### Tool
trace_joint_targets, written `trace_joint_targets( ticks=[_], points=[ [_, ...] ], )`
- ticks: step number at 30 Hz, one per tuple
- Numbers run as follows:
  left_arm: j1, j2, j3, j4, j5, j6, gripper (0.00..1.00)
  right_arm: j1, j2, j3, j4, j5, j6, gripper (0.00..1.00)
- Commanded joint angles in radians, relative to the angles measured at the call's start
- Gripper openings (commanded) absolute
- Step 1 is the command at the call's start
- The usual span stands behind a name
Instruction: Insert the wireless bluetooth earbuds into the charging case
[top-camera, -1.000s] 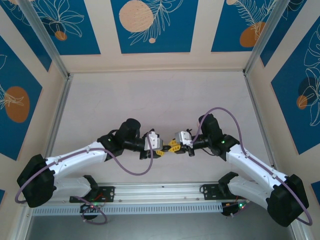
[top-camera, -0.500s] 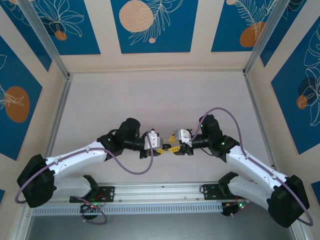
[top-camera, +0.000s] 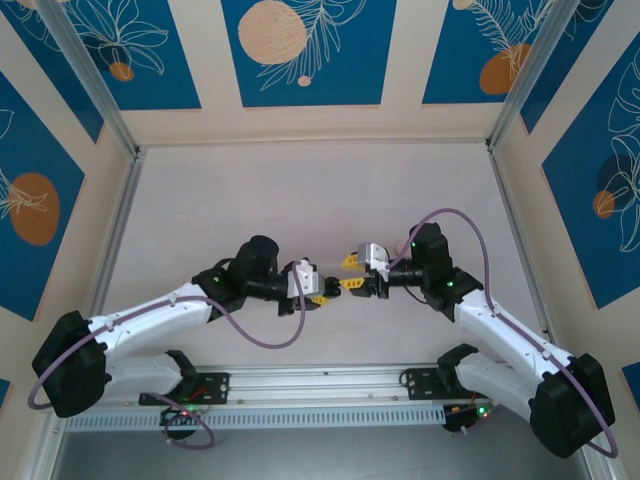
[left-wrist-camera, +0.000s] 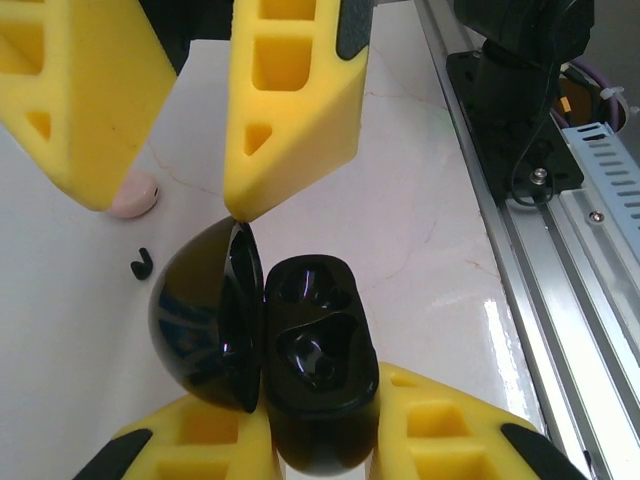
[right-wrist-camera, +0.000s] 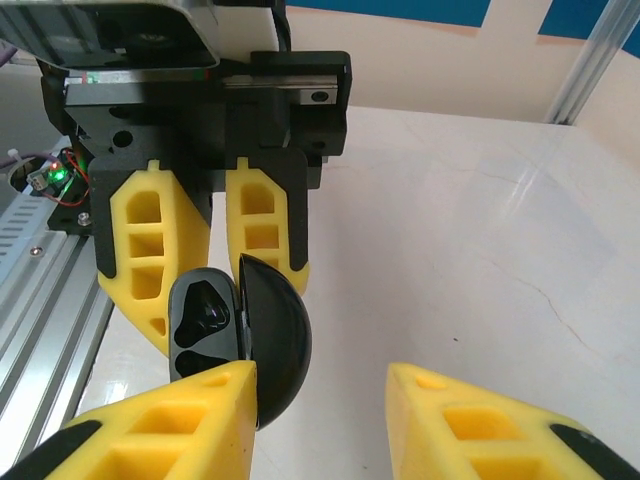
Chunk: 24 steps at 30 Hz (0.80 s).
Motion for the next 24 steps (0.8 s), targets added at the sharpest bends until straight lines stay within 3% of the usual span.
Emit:
trace_joint_targets(
  ticks=[1, 9, 16, 17, 18, 21, 24],
  points=[
    [0.001, -0.020, -0.006, 0.021, -0.002, -0.022, 0.20, -0.014, 0.001, 0.010, 0.041, -0.024, 0.027, 0.38],
    [0.103, -0.052, -0.130, 0.246, 0.035, -0.176, 0.18, -0.060, -0.015, 0.001, 0.083, -0.047, 0.178, 0.48],
    [0.223, -0.111, -0.267, 0.459, -0.020, -0.332, 0.18, -0.078, 0.013, 0.012, 0.110, 0.063, 0.456, 0.56],
    [0.237, -0.116, -0.283, 0.482, -0.037, -0.358, 0.18, -0.079, 0.021, 0.020, 0.110, 0.083, 0.512, 0.63],
    [0.251, -0.118, -0.296, 0.494, -0.053, -0.379, 0.18, -0.079, 0.030, 0.027, 0.109, 0.108, 0.576, 1.00],
    [0.285, -0.120, -0.326, 0.519, -0.122, -0.432, 0.18, -0.072, 0.058, 0.059, 0.074, 0.261, 0.788, 0.99],
    [0.323, -0.122, -0.361, 0.567, -0.165, -0.487, 0.18, -0.071, 0.113, 0.146, -0.102, 0.434, 0.958, 0.99]
  ],
)
